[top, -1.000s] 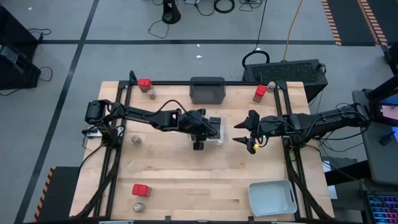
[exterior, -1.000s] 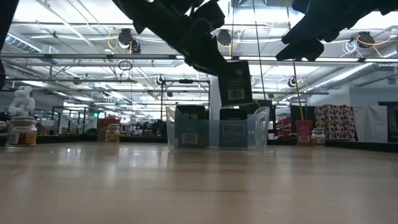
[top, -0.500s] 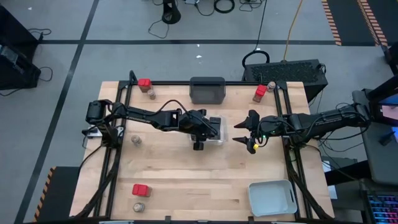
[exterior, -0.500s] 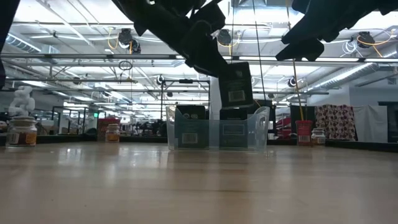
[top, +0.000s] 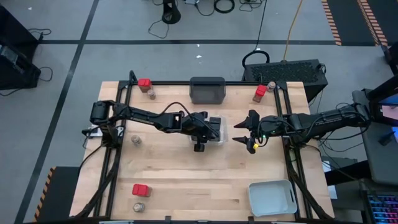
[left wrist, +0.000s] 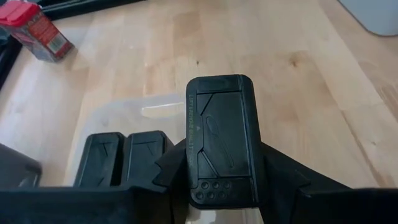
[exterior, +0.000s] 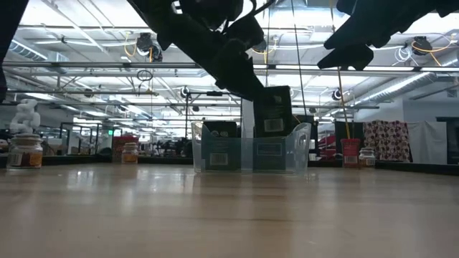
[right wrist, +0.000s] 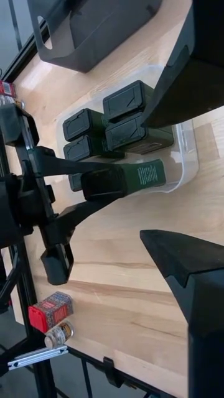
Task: Sort spices by type
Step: Put the green seasoning into the transparent bin
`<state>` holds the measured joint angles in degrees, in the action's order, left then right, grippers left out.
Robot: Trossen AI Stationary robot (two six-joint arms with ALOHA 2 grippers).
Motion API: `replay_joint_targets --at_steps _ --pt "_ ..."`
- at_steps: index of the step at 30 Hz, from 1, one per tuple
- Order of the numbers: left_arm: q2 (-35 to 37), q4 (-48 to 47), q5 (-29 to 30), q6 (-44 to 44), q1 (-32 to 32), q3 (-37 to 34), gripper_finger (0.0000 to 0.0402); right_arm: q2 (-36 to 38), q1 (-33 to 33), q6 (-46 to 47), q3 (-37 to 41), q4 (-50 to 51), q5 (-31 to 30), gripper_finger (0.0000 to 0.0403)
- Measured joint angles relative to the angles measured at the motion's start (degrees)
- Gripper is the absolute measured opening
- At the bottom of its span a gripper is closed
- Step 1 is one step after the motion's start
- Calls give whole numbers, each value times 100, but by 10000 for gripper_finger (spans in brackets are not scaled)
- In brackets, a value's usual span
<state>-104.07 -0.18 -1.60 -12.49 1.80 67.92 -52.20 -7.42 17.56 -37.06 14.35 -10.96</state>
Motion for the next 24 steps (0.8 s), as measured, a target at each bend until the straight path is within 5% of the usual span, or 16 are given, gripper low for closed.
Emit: replay_joint_targets --at_steps 24 --pt "-235 73 8 -50 26 4 146 0 0 24 0 14 2 263"
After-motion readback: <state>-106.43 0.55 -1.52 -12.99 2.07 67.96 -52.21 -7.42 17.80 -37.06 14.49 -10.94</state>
